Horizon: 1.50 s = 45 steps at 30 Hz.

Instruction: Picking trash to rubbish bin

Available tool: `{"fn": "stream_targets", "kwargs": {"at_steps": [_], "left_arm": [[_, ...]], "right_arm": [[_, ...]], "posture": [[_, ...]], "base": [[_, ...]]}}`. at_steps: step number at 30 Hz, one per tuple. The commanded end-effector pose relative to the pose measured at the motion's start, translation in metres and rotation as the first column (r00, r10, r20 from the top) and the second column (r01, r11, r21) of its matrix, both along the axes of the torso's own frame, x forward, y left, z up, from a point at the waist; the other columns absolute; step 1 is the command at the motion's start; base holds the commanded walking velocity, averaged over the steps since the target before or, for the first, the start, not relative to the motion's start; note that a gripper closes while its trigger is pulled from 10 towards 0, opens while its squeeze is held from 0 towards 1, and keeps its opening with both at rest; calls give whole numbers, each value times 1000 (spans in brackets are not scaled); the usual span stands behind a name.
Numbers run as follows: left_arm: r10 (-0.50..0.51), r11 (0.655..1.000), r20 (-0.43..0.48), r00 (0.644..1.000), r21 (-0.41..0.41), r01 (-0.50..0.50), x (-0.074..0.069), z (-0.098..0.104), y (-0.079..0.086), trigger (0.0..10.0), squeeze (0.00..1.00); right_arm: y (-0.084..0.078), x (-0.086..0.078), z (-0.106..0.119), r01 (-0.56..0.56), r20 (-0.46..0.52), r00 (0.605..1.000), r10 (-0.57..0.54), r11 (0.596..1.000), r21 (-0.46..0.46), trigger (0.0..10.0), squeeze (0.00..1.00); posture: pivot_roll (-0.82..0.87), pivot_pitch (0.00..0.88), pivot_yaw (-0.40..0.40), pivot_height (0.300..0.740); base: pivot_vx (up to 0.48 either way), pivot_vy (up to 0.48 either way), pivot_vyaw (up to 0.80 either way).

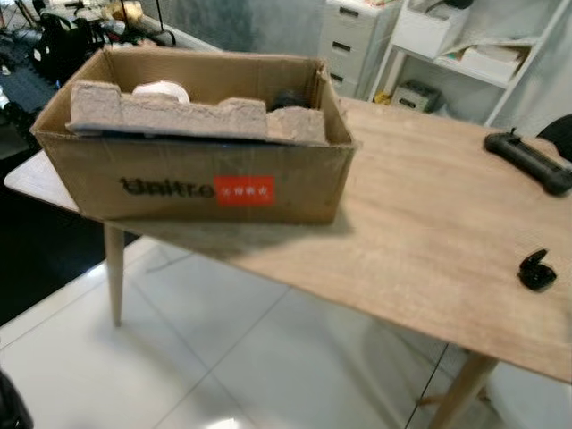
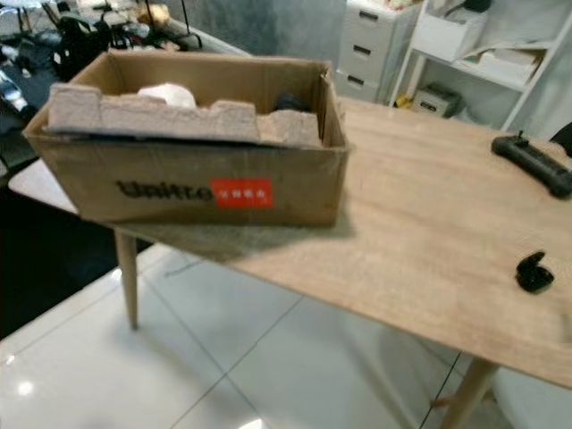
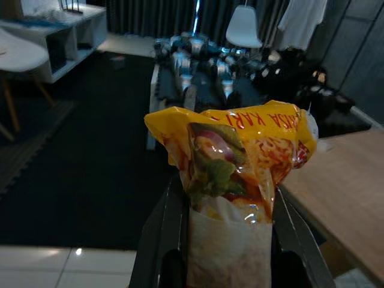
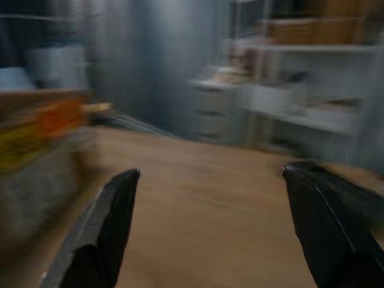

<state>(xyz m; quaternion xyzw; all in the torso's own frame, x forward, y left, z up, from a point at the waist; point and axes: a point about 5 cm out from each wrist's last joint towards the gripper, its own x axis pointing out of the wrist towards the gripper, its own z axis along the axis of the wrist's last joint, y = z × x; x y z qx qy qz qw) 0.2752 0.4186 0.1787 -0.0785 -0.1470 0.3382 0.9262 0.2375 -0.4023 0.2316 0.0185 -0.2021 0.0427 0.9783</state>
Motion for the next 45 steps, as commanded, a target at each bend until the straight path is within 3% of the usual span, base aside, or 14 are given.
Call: {"fn": "stream_targets", "kwargs": {"at_steps": [1,2,4,7,11,15,22,26,28,29,34,37,39,45], "left_arm": [[6,999,29,1000,47,-7,-5,15,8,10000,0],[6,999,29,1000,47,-7,-5,15,8,10000,0],[-26,997,73,997,71,21,-3,25,8,10000,0],[-48,996,99,994,85,39,-1,32,8,10000,0],[-162,979,190,968,156,133,5,58,3,10000,0],[-229,961,233,945,206,182,8,75,-1,10000,0],[-425,878,320,847,373,300,10,124,-14,10000,0],[-464,859,331,821,393,327,11,130,-17,10000,0],[-547,808,329,769,446,384,13,142,-27,10000,0],[-547,808,329,769,446,384,13,142,-27,10000,0],[-604,767,327,726,485,419,16,152,-37,10000,0],[-631,748,331,702,500,436,16,157,-42,10000,0],[-631,748,331,702,500,436,16,157,-42,10000,0],[-699,694,334,632,530,488,23,166,-61,10000,0]], "right_arm": [[10,-7,-4,-136,-35,990,135,990,-24,10000,0],[10,-7,-4,-136,-35,990,135,990,-24,10000,0],[27,-15,-11,-319,-108,944,312,946,-55,10000,0],[33,-19,-15,-402,-144,909,391,914,-56,10000,0],[48,-32,-18,-575,-227,801,554,817,-35,10000,0],[54,-35,-18,-616,-256,765,591,788,-23,10000,0],[72,-38,-17,-708,-296,679,672,706,-21,10000,0],[78,-39,-16,-734,-302,652,695,679,-20,10000,0],[92,-43,-10,-802,-325,572,753,596,-30,10000,0],[92,-43,-10,-802,-325,572,753,596,-30,10000,0],[111,-48,2,-873,-350,472,809,485,-57,10000,0],[120,-50,9,-895,-348,438,829,439,-81,10000,0],[120,-50,9,-895,-348,438,829,439,-81,10000,0],[129,-54,28,-901,-332,434,837,406,-153,10000,0]], "posture": [[-36,96,-13,740],[-36,96,-13,740],[-35,96,-15,740],[-36,99,-14,740],[-39,98,-12,740],[-42,97,-11,740],[-43,85,-6,740],[-42,83,-6,740],[-41,79,-6,740],[-41,79,-6,740],[-42,83,-3,740],[-46,84,-2,740],[-46,84,-2,740],[-54,80,-3,740]], "base": [[0,0,0],[0,0,0],[0,0,0],[0,0,0],[0,0,0],[0,0,0],[0,0,0],[0,0,0],[0,0,0],[0,0,0],[0,0,0],[0,0,0],[0,0,0],[0,0,0]]}}
